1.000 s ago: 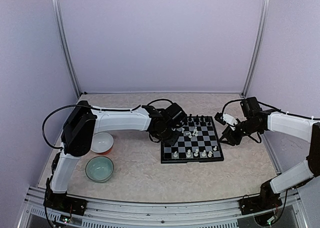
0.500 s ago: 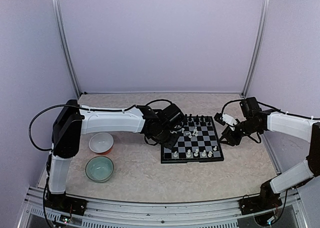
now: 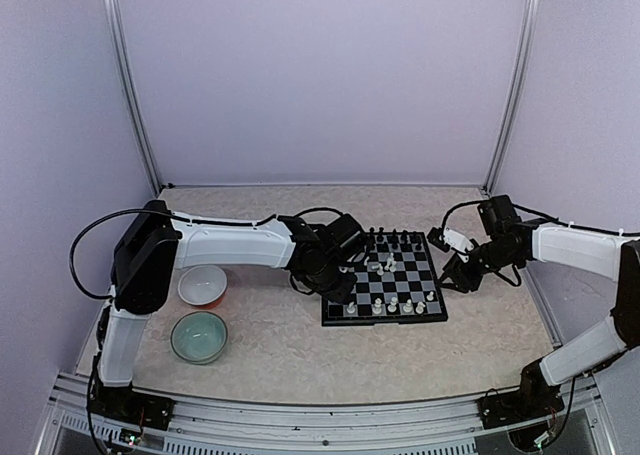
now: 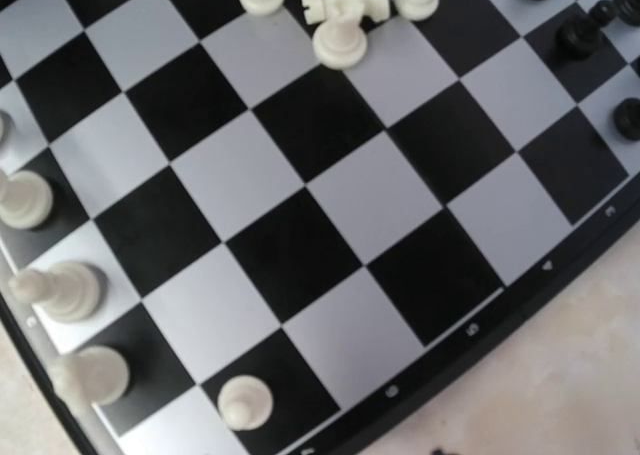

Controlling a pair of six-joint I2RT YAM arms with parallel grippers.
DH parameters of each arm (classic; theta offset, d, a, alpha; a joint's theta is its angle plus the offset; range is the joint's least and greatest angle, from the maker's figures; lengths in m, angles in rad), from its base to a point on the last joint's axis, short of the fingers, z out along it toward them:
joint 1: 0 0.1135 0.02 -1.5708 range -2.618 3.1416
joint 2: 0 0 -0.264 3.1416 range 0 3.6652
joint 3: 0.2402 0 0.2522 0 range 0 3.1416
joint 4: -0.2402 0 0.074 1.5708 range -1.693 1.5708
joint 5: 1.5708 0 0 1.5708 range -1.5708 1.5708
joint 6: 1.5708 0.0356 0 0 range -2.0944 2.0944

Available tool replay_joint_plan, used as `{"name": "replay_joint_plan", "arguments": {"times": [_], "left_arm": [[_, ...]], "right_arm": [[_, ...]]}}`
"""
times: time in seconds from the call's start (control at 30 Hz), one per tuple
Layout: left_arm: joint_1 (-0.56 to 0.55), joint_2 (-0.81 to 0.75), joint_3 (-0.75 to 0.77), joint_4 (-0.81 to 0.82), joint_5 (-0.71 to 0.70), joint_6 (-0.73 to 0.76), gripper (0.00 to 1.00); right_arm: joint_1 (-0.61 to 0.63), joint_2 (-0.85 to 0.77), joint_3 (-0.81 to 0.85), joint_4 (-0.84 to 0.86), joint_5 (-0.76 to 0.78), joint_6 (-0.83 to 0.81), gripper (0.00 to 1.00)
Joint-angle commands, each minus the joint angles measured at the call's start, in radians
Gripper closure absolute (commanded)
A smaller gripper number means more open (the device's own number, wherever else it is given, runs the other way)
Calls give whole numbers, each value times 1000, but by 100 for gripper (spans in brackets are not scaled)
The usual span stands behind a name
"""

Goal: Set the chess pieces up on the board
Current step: Place the pawn on a2, then pick up the pawn from the chessboard.

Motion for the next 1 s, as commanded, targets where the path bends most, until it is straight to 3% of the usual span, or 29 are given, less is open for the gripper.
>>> {"name": "replay_joint_plan", "arguments": {"times": [0.0, 0.37, 0.7, 0.97], "left_arm": [[5, 20, 10, 15, 20, 5, 92], [5, -24, 90, -20, -66, 21, 63], [69, 93, 271, 11, -76, 41, 67], [102, 172, 330, 37, -56, 39, 66]], "right_arm": [[8, 10, -11, -9, 3, -7, 54], [10, 15, -8, -11, 2, -8, 54], [12, 10, -9, -11, 7, -7, 54], [12, 12, -9, -11, 7, -9, 54]]}}
